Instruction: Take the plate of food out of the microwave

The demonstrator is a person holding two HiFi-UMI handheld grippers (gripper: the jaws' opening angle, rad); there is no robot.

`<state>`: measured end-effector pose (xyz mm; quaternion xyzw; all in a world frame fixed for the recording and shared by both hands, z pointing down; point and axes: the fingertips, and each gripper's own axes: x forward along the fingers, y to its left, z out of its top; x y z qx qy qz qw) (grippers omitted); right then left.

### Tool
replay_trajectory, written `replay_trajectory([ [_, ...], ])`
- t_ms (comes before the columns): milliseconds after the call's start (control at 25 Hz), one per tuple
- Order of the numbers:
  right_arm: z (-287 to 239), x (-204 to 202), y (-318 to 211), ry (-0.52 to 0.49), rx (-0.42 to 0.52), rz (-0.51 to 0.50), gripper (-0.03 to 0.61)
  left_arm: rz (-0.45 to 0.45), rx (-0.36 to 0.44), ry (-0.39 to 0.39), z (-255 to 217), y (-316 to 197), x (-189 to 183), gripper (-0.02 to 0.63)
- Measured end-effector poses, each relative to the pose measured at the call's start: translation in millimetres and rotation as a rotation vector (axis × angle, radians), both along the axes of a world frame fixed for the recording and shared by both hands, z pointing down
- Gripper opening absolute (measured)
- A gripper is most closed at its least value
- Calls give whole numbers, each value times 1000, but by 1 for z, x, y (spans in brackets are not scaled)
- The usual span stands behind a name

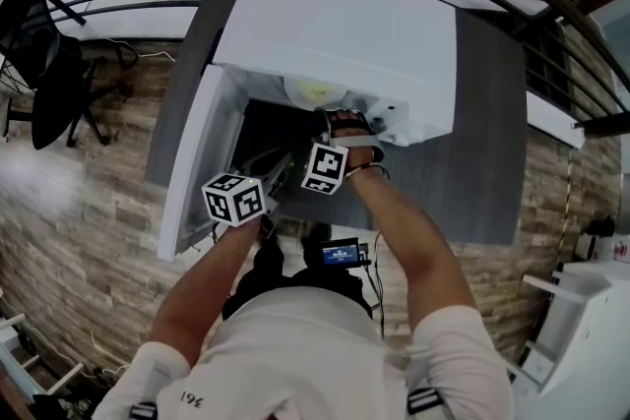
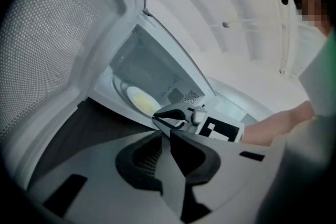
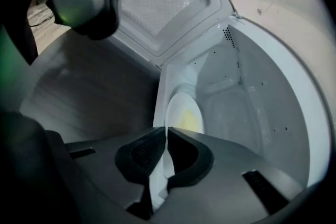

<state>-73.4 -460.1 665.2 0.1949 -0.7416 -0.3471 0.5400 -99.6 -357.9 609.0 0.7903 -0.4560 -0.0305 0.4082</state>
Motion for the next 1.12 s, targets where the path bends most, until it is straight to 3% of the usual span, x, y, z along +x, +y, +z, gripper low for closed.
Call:
replay_trajectory([
  [360,-8,10,21,-60,7,7,14,-47,-65,141,15,-26,2,39],
  [440,-11,11,24,-74,15,7,9,-69,-92,182,21,-34,2,101],
  [560,-13,15,27,-71,26,-2,0,-93,-117,222,27,-46,1,132],
  [760,-7,24,28,-80,-9,18,2,-148,-128,255,34,-64,-6,133],
  [1000,-5,35,36,-109,-40,34,2,-214,-148,379,37,-89,-7,133],
  [1120,-10,36,42,-154,-56,58,2,-224,-176,394,42,-100,-6,133],
])
